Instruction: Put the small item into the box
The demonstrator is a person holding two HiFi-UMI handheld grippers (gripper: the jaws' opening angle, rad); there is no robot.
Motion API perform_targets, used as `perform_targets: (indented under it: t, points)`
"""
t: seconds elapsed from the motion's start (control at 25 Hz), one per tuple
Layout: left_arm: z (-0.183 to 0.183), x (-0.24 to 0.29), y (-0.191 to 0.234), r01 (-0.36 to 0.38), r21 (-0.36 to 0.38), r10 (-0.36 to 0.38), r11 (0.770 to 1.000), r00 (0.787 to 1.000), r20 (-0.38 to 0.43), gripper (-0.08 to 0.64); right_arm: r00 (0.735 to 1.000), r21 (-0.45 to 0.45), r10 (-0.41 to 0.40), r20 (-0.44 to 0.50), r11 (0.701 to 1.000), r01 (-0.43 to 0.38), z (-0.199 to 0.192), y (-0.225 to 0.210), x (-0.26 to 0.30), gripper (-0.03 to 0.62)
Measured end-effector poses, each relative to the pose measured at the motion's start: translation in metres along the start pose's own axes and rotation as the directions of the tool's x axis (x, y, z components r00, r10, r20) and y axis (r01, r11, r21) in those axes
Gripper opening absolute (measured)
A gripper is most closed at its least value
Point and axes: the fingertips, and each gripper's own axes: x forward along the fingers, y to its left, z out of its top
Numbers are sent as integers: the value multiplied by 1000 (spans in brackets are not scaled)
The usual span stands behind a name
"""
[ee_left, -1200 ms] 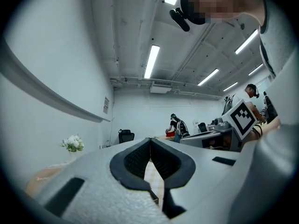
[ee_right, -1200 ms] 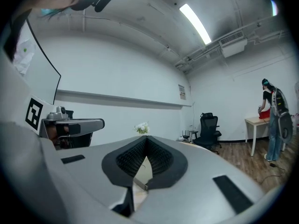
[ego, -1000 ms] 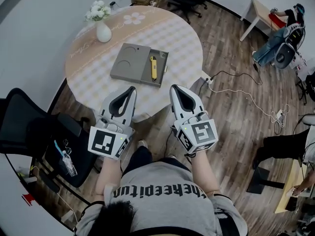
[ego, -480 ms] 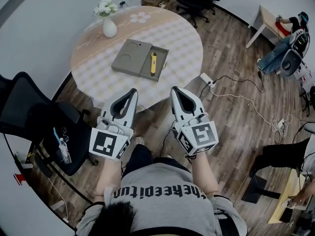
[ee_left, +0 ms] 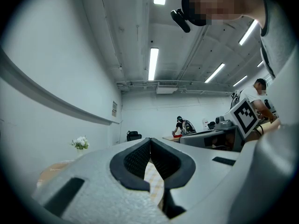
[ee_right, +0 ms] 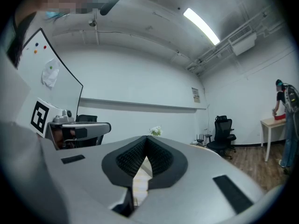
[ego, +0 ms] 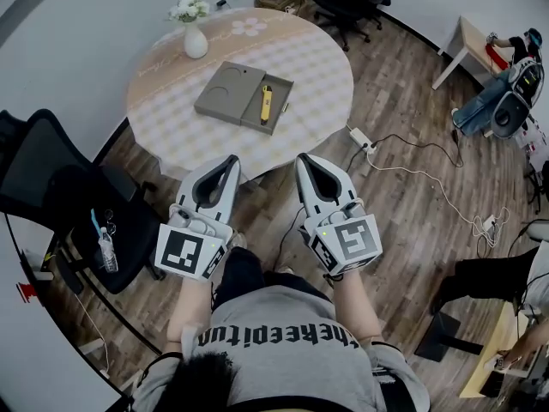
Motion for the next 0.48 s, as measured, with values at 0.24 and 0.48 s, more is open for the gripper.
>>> perform_targets:
  t: [0.24, 0.48]
  points:
    - [3, 0, -12, 0, 3, 0, 1000, 1000, 9, 15, 1000, 11, 13, 5, 1000, -13, -2, -3, -11, 6]
    - [7, 2, -19, 3, 6, -3, 1000, 1000, 15, 15, 1000, -20, 7, 13, 1000, -7, 10, -5, -17, 6]
